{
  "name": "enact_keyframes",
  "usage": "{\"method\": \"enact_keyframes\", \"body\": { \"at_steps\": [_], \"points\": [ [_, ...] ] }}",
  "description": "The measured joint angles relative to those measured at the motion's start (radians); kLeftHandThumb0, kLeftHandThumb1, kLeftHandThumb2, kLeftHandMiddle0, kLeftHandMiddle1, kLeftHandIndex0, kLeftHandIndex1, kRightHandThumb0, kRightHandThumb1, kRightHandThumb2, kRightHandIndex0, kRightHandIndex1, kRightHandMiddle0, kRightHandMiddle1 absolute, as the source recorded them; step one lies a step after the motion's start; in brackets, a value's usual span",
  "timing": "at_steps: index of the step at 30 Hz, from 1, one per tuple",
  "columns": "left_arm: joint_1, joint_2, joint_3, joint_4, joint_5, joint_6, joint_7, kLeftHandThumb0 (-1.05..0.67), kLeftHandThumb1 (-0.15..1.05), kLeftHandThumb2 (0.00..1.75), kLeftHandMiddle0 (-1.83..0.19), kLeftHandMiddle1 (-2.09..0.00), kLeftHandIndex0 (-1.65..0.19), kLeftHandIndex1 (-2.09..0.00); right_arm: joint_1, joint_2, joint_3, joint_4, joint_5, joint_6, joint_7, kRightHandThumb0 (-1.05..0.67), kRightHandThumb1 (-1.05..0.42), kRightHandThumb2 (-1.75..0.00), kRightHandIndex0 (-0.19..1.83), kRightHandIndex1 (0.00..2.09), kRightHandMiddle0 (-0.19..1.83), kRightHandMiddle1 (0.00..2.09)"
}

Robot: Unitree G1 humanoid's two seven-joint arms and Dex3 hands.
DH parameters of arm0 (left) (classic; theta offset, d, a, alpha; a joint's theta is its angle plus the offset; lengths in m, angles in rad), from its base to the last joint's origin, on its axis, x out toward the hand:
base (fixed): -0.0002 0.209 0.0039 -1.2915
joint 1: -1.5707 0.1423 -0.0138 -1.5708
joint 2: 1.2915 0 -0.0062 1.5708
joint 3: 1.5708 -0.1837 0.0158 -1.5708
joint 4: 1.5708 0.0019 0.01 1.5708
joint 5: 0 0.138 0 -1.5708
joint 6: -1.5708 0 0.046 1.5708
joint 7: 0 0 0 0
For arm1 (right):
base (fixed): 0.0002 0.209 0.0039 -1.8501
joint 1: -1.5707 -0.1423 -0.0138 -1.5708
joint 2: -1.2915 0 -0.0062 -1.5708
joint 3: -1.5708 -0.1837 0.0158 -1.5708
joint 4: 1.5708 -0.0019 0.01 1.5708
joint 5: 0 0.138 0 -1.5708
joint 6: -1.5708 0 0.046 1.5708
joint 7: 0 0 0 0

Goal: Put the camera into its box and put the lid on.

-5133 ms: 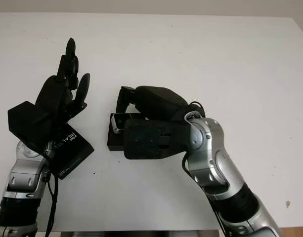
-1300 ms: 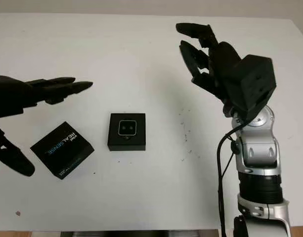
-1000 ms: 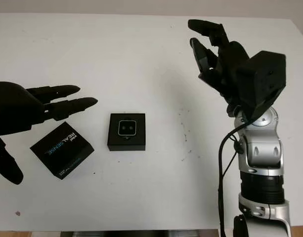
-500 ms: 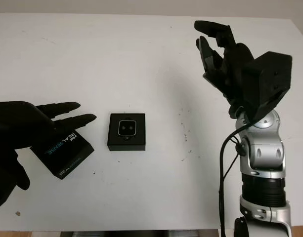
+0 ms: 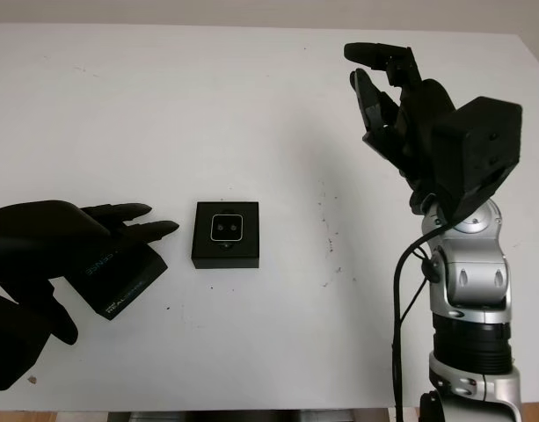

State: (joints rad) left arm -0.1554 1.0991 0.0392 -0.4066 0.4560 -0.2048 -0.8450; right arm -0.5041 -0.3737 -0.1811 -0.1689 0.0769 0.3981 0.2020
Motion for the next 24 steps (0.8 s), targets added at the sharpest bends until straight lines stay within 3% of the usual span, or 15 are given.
{"method": "enact_keyframes", "body": {
  "at_steps": [1, 2, 3, 4, 5, 11, 12, 14, 18, 21, 24],
  "points": [
    [0.002, -0.011, 0.000, 0.000, 0.013, -0.011, 0.025, -0.52, 0.78, 0.06, -0.18, -1.06, -0.31, -0.34, 0.001, 0.000, -0.001, -0.003, 0.001, 0.004, 0.000, -0.70, -1.05, -0.59, 0.27, 0.10, -0.19, 1.04],
    [0.002, -0.022, 0.000, 0.005, 0.031, -0.035, 0.063, -0.47, 0.81, 0.06, -0.32, -1.67, -0.35, -0.69, 0.002, 0.000, -0.002, -0.005, 0.002, 0.009, 0.000, -0.70, -1.05, -0.58, 0.27, 0.10, -0.19, 1.05],
    [0.002, -0.030, 0.001, 0.010, 0.048, -0.064, 0.098, -0.44, 0.84, 0.06, -0.44, -1.88, -0.28, -1.06, 0.002, 0.000, -0.002, -0.006, 0.003, 0.012, 0.000, -0.70, -1.05, -0.58, 0.27, 0.10, -0.19, 1.05],
    [0.002, -0.039, 0.000, 0.017, 0.061, -0.096, 0.129, -0.40, 0.86, 0.06, -0.54, -1.98, -0.25, -1.29, 0.004, 0.000, -0.002, -0.008, 0.003, 0.016, -0.001, -0.70, -1.05, -0.58, 0.28, 0.10, -0.19, 1.05],
    [0.002, -0.044, 0.000, 0.027, 0.075, -0.128, 0.159, -0.35, 0.90, 0.07, -0.53, -2.05, -0.25, -1.45, 0.006, 0.000, -0.002, -0.013, 0.002, 0.021, -0.004, -0.70, -1.05, -0.58, 0.28, 0.10, -0.18, 1.05],
    [-0.006, -0.046, -0.001, 0.059, 0.155, -0.228, 0.236, -0.41, 1.03, 0.09, -0.46, -2.09, -0.17, -1.70, 0.008, 0.000, 0.000, -0.023, 0.000, 0.030, -0.012, -0.68, -1.05, -0.59, 0.27, 0.10, -0.18, 1.02],
    [-0.007, -0.046, -0.001, 0.060, 0.167, -0.229, 0.236, -0.43, 1.04, 0.14, -0.53, -2.09, -0.11, -1.89, 0.008, 0.000, 0.000, -0.024, 0.000, 0.030, -0.012, -0.67, -1.05, -0.59, 0.26, 0.09, -0.19, 1.01],
    [-0.008, -0.046, -0.002, 0.062, 0.177, -0.230, 0.236, -0.47, 1.04, 0.24, -0.56, -2.09, -0.07, -1.98, 0.009, 0.001, 0.000, -0.024, 0.003, 0.031, -0.013, -0.67, -1.05, -0.59, 0.26, 0.09, -0.19, 1.00],
    [-0.008, -0.047, -0.002, 0.061, 0.177, -0.209, 0.222, -0.52, 1.05, 0.43, -0.82, -2.09, -0.25, -2.09, 0.010, 0.003, 0.000, -0.024, 0.010, 0.031, -0.013, -0.66, -1.05, -0.58, 0.26, 0.09, -0.19, 1.05],
    [-0.008, -0.049, -0.001, 0.060, 0.161, -0.194, 0.210, -0.50, 1.05, 0.47, -1.06, -2.09, -0.44, -2.09, 0.012, 0.003, 0.006, -0.024, 0.010, 0.031, -0.014, -0.67, -1.05, -0.59, 0.26, 0.09, -0.19, 1.06],
    [-0.008, -0.049, 0.000, 0.053, 0.146, -0.161, 0.183, -0.45, 1.05, 0.45, -1.14, -2.09, -0.48, -2.09, 0.015, 0.003, 0.010, -0.025, 0.008, 0.031, -0.015, -0.67, -1.05, -0.59, 0.26, 0.10, -0.19, 1.06]
  ]
}}
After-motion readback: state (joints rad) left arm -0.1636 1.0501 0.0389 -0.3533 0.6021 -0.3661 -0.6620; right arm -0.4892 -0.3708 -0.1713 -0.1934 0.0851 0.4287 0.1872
